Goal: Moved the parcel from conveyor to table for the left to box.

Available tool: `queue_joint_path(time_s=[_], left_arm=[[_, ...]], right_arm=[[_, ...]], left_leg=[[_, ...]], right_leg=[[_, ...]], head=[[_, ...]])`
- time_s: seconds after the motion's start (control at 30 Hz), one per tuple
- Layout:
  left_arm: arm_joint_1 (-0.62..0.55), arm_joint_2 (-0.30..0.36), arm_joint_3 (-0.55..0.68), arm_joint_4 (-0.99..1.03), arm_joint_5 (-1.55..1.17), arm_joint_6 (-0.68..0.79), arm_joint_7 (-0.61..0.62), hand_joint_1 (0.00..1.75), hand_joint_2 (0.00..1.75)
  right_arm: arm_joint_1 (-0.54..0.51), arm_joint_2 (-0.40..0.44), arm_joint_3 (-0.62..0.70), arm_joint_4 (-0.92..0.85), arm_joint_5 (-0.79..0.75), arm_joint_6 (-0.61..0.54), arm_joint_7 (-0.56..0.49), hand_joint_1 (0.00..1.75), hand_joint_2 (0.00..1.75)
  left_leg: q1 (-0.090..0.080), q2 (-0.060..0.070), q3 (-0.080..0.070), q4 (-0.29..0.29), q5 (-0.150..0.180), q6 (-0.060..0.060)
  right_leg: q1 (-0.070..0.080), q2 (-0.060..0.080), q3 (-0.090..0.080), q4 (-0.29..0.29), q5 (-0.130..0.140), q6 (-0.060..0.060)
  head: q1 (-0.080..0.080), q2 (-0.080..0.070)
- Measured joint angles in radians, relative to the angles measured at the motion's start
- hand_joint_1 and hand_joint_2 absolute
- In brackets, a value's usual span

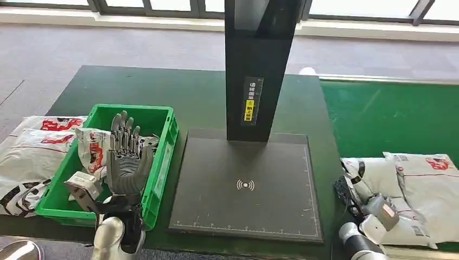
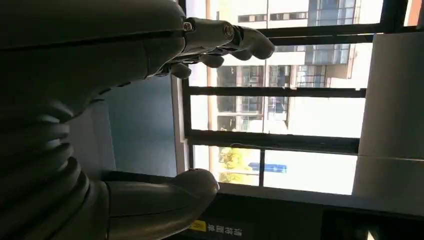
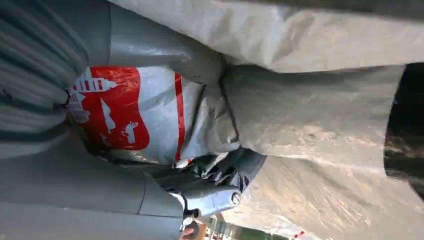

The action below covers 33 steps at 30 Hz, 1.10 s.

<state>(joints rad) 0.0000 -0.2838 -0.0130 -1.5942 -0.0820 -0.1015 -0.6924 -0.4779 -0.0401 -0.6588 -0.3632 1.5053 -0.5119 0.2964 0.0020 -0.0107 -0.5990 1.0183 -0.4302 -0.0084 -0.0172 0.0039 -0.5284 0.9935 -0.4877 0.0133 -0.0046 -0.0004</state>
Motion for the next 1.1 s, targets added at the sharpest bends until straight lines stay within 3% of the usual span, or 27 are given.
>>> queue_joint_path(time_s=[0.23,0.43,0.7,0.83,0.87,0.9,1.1], left_arm=[[0.000,0.000,0.000,-0.001,-0.002,0.000,0.001,0.00,1.75],[0.000,0.000,0.001,-0.004,-0.010,0.005,0.003,0.00,1.75],[0.002,0.000,0.001,-0.013,-0.018,0.031,0.002,0.00,1.75],[0.001,0.000,0.001,-0.009,-0.020,0.052,-0.003,0.00,1.75],[0.001,-0.001,0.001,-0.008,-0.021,0.053,-0.004,0.00,1.75],[0.001,-0.001,0.001,-0.007,-0.021,0.053,-0.004,0.00,1.75],[0.000,-0.001,0.001,-0.007,-0.021,0.056,-0.005,0.00,1.75]], right_arm=[[-0.007,-0.007,-0.001,0.003,0.000,-0.036,-0.008,1.75,1.75],[0.000,-0.007,-0.006,0.005,-0.001,-0.160,-0.074,1.75,1.75],[0.078,0.089,-0.079,-0.321,-0.034,-0.189,-0.350,1.75,1.75],[0.046,0.225,-0.288,-0.641,-0.144,-0.192,-0.923,1.75,1.75],[0.036,0.247,-0.333,-0.691,-0.157,-0.192,-1.006,1.75,1.75],[0.026,0.266,-0.370,-0.733,-0.162,-0.191,-1.044,1.75,1.75],[0.013,0.332,-0.486,-0.873,-0.172,-0.191,-0.996,1.75,1.75]], left_leg=[[0.000,0.000,0.000,0.000,0.000,0.000],[0.000,0.000,-0.001,0.000,0.000,0.000],[0.000,-0.002,-0.004,0.000,0.001,0.000],[-0.001,-0.001,-0.007,0.000,0.001,-0.001],[-0.001,-0.002,-0.007,0.000,0.002,-0.001],[0.000,-0.003,-0.007,0.000,0.002,-0.001],[-0.001,-0.002,-0.007,0.000,0.001,-0.001]], right_leg=[[0.000,0.000,0.000,0.000,0.001,0.000],[0.000,0.000,0.001,0.000,0.001,0.000],[0.000,-0.001,-0.002,0.001,0.001,0.000],[-0.001,0.000,-0.007,0.002,0.002,-0.001],[0.000,-0.001,-0.007,0.002,0.001,-0.001],[0.000,-0.002,-0.007,0.002,0.001,-0.002],[-0.001,-0.001,-0.007,0.002,0.001,-0.001]], head=[[0.000,0.000],[0.000,0.000],[0.000,0.000],[0.000,0.000],[0.000,0.000],[0.000,0.000],[0.000,0.000]])
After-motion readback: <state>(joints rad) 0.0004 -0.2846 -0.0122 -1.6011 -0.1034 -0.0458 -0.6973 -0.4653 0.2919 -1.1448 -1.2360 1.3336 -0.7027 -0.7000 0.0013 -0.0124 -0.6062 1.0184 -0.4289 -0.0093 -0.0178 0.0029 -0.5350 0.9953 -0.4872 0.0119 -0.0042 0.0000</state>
